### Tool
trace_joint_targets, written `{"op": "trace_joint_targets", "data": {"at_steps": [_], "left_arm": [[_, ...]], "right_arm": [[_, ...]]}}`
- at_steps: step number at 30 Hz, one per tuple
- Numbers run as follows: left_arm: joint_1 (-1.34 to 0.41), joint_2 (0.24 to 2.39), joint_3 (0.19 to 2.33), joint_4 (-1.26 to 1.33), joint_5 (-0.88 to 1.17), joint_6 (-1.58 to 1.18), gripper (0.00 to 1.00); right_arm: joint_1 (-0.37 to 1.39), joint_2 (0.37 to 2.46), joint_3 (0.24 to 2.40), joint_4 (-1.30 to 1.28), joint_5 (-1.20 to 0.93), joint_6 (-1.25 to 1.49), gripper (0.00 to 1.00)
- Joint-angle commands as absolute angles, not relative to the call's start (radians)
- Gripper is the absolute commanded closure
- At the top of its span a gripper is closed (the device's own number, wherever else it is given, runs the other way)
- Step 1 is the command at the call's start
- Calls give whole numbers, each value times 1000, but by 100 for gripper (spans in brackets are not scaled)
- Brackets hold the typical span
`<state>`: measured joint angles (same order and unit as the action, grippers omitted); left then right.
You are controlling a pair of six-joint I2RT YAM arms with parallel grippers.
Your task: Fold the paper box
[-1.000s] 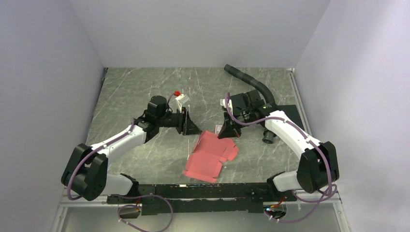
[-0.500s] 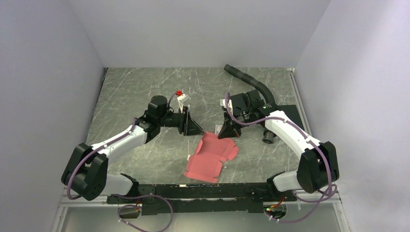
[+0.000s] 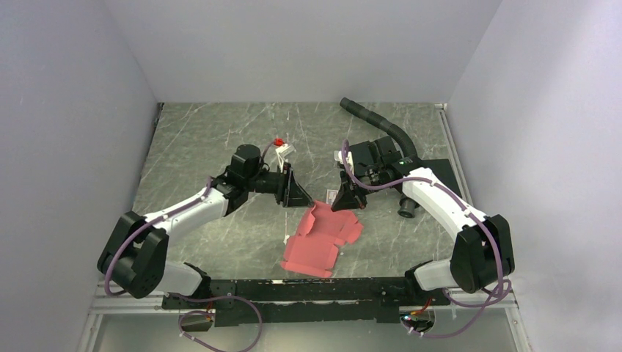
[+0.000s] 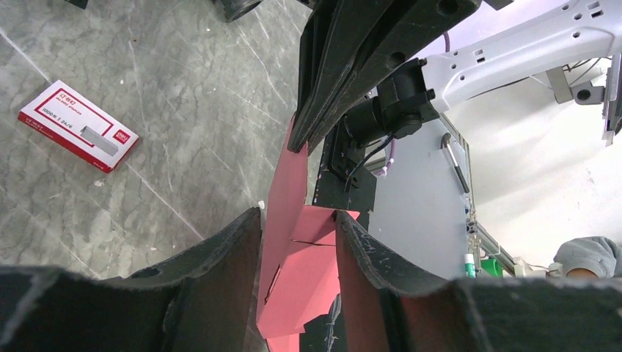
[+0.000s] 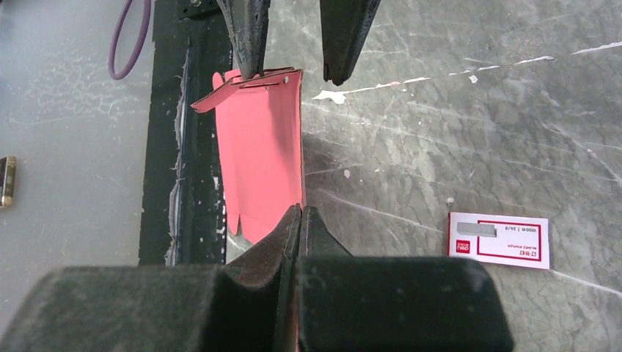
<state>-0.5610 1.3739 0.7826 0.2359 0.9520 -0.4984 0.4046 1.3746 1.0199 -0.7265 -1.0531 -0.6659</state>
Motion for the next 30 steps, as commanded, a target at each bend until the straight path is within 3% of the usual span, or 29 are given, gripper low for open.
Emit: {"op": "trace_joint_targets", "data": {"at_steps": [1, 30], "left_arm": [[-582, 1394, 823, 253, 972, -486, 53], [-607, 1441, 819, 279, 1026, -482, 58]], "right_arm": [[413, 1361, 1049, -715, -1101, -700, 100], [415, 1346, 1075, -827, -1201, -828, 100]]}}
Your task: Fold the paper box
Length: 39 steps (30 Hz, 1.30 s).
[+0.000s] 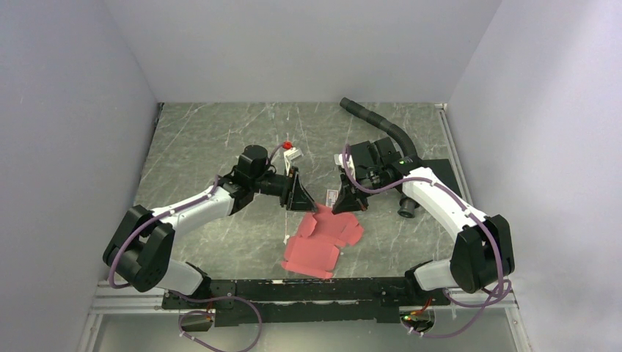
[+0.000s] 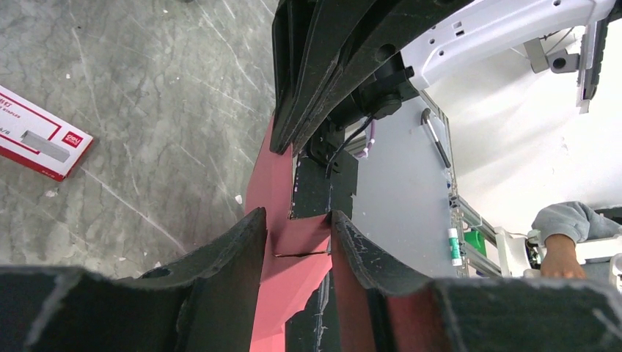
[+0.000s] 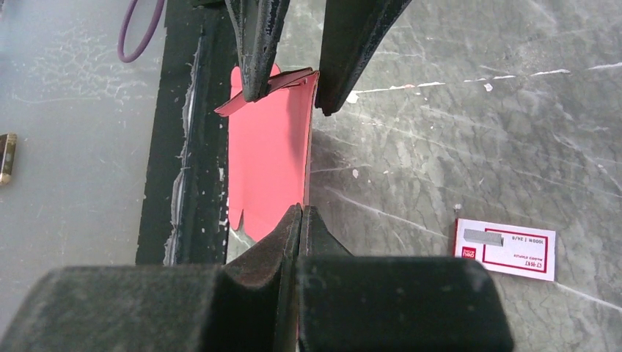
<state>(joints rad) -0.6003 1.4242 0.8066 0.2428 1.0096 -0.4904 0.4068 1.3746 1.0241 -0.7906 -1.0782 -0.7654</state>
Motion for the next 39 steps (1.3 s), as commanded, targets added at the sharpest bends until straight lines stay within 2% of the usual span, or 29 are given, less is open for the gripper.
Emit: {"op": "trace_joint_targets", "data": {"at_steps": [1, 10, 14, 21, 25, 26, 28, 31, 36, 39], "left_arm": [[-607, 1444, 819, 286, 1030, -488, 58], [-641, 1477, 829, 340, 1001, -531, 60], [-647, 1482, 837, 316, 975, -518, 78], [-646, 1444, 844, 283, 938, -509, 99], [-646, 1423, 833, 303, 929, -520, 100], [-646, 1423, 834, 305, 935, -530, 96], [-646, 1419, 844, 279, 927, -535, 79], [-640, 1393, 842, 281, 928, -548, 64], [-603, 1325, 833, 264, 923, -551, 51], [-573, 1284, 815, 259, 933, -540, 49]], "right_arm": [[416, 1347, 1075, -829, -1205, -832, 100], [415, 1348, 1072, -803, -1205, -800, 100], [416, 1346, 1071, -795, -1202, -789, 100], [416, 1346, 1065, -778, -1181, -772, 100], [416, 1345, 1061, -761, -1167, -754, 100], [416, 1346, 1060, -757, -1163, -750, 100], [416, 1346, 1060, -756, -1157, -747, 100], [414, 1345, 1060, -758, -1158, -749, 100], [414, 1346, 1060, -761, -1158, -751, 100], [414, 1348, 1061, -762, -1161, -753, 100]]}}
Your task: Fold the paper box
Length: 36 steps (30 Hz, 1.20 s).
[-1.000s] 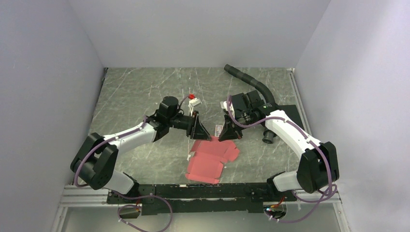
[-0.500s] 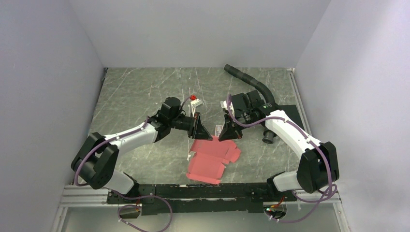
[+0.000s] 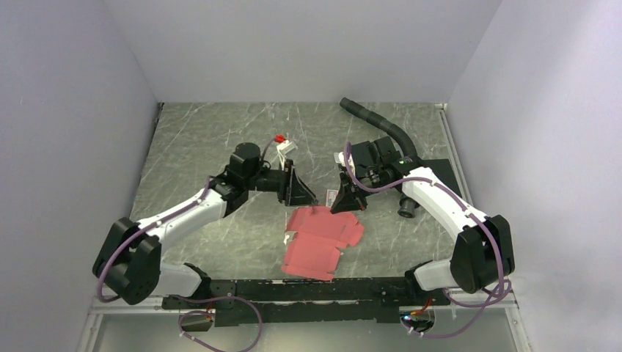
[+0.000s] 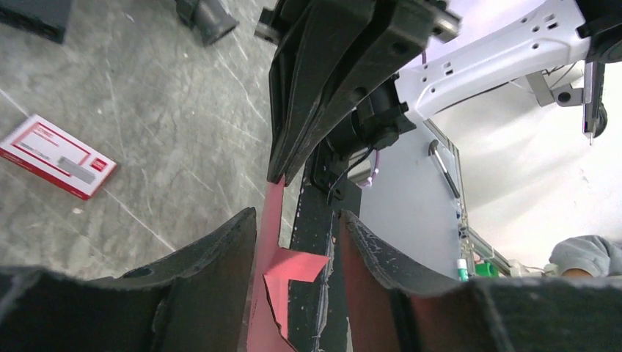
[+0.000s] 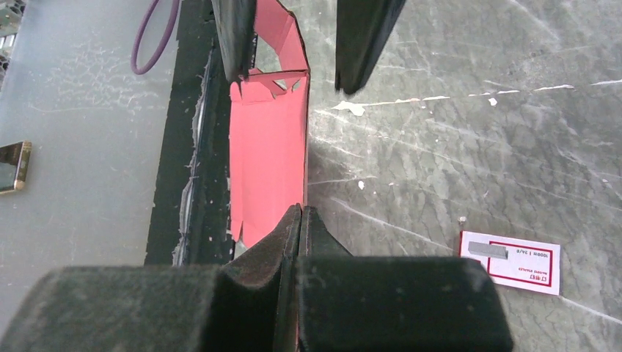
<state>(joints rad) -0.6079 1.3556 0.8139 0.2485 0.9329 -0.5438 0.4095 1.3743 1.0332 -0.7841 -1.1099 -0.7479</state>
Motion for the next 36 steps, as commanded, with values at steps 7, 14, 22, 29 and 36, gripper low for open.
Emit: {"op": "trace_joint_targets", "data": {"at_steps": [7, 14, 22, 29, 36], "left_arm": [[-552, 1285, 813, 163, 941, -448, 49], [-543, 1312, 839, 98, 958, -384, 54], [-521, 1309, 834, 65, 959, -345, 55], [-528, 1341, 825, 149, 1050, -386, 56], [-552, 1355, 828, 163, 1082, -390, 56]], "right_arm": [[414, 1348, 1060, -764, -1165, -756, 100], [414, 1349, 1060, -765, -1166, -758, 100], [414, 1349, 1060, -767, -1168, -759, 100], [414, 1353, 1060, -763, -1168, -755, 100], [414, 1357, 1058, -756, -1163, -747, 100]]}}
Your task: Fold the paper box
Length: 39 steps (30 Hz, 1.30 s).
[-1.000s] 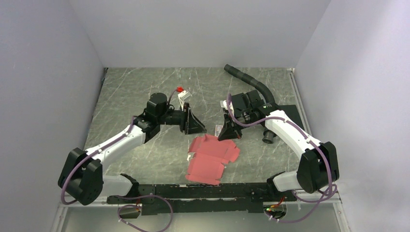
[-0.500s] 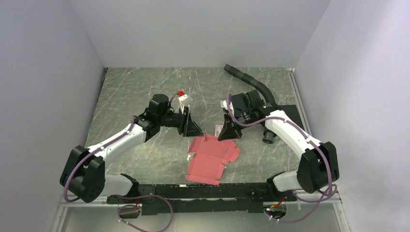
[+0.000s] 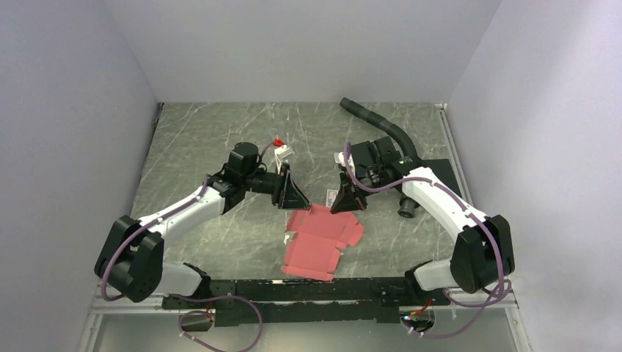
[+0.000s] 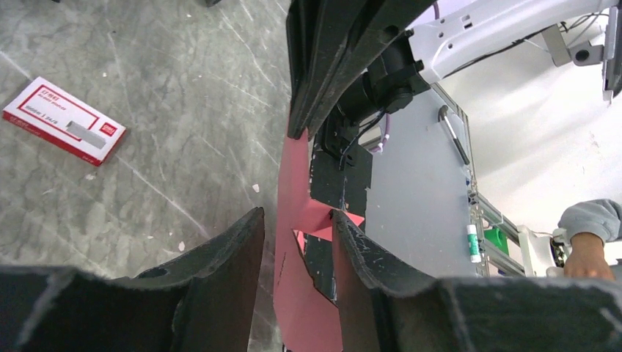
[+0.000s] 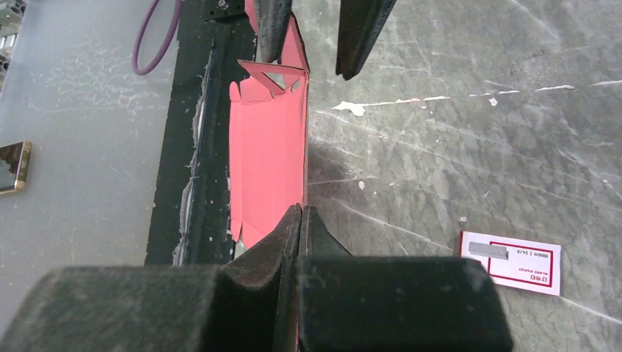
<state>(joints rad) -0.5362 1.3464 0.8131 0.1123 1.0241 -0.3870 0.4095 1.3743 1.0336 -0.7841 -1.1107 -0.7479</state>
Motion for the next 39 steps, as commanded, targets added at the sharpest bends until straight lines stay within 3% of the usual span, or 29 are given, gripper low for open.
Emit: {"op": "trace_joint_targets", "data": {"at_steps": [1, 12, 19, 24, 30, 35, 39], "left_arm": [[-555, 1358, 829, 164, 1085, -391, 56], [-591, 1416, 864, 151, 1065, -385, 63], [-599, 1444, 885, 187, 1060, -416, 79], [-601, 1451, 884, 213, 1061, -444, 100], [-601, 1415, 859, 248, 1030, -471, 100], [-595, 1339, 874, 166, 957, -472, 62], [-529, 1142, 832, 88, 819, -448, 46]], "right_arm": [[414, 1358, 1059, -755, -1163, -746, 100], [414, 1361, 1060, -755, -1167, -743, 100], [416, 1360, 1060, -755, -1166, -744, 100], [415, 1360, 1058, -753, -1164, -742, 100], [415, 1359, 1058, -750, -1155, -738, 100], [406, 1350, 1065, -767, -1152, -755, 100], [390, 1334, 1069, -792, -1158, -780, 100]]}}
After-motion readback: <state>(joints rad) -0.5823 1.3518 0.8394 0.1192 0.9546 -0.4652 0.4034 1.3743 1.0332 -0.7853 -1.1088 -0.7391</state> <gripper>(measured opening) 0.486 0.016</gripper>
